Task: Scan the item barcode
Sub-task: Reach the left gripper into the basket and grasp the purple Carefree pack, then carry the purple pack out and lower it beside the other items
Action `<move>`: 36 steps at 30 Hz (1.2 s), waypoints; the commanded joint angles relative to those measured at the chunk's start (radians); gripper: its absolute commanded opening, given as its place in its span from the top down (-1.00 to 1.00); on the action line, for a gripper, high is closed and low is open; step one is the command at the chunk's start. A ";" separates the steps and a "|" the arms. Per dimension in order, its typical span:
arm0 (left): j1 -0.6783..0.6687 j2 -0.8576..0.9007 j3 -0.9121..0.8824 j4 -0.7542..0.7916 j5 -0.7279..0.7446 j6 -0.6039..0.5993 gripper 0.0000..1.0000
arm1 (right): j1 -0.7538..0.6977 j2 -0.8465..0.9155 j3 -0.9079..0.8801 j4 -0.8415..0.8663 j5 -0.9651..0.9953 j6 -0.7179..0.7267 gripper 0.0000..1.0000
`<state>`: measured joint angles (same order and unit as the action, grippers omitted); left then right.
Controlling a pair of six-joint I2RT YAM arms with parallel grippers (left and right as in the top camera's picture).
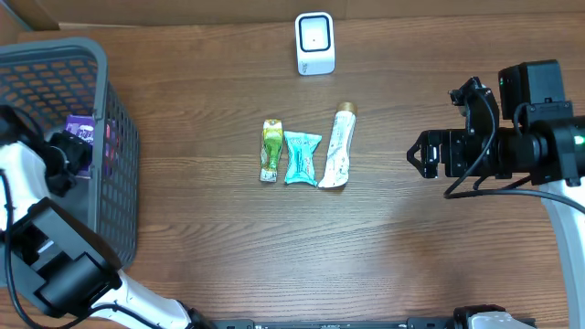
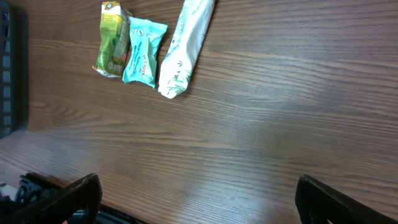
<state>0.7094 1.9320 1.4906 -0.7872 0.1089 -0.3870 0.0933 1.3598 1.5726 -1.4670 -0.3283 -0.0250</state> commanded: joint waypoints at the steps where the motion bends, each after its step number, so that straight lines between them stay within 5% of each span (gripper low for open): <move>1: -0.003 -0.008 -0.108 0.090 0.019 -0.056 -0.51 | 0.005 -0.007 0.015 -0.003 -0.014 0.002 -1.00; 4: -0.003 -0.008 -0.187 0.180 0.015 -0.067 -0.49 | 0.005 -0.007 0.015 -0.005 -0.014 0.002 -1.00; 9: -0.003 -0.008 -0.252 0.255 0.019 -0.066 0.92 | 0.005 -0.007 0.015 -0.009 -0.014 0.002 -1.00; 18: 0.004 -0.108 -0.133 0.118 0.151 0.003 0.92 | 0.005 -0.007 0.015 -0.009 -0.015 0.002 -1.00; 29: 0.003 -0.455 0.272 -0.234 0.114 0.128 0.92 | 0.005 -0.007 0.015 -0.016 -0.019 0.002 -1.00; 36: -0.079 -0.656 0.320 -0.345 0.195 0.164 0.92 | 0.005 -0.007 0.015 -0.007 -0.018 0.002 -1.00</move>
<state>0.6903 1.3125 1.8122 -1.0851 0.2543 -0.2691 0.0933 1.3598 1.5726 -1.4830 -0.3363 -0.0250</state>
